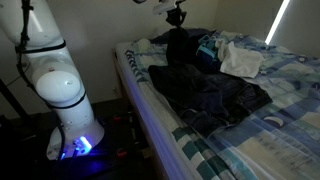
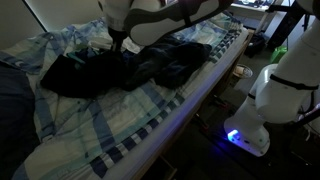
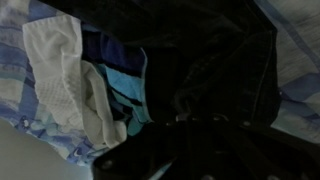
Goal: Fold the pair of pants
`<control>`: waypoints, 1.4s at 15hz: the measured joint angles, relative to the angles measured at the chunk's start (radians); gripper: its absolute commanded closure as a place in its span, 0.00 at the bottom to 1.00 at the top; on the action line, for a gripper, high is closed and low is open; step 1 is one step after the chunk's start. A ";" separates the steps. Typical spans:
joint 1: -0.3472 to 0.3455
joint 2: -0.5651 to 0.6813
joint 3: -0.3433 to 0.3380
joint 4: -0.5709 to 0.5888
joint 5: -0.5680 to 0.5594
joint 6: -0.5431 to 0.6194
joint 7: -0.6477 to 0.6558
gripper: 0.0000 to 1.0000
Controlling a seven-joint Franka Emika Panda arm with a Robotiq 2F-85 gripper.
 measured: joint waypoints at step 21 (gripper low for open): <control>-0.089 -0.154 -0.009 -0.205 0.002 0.016 0.000 0.99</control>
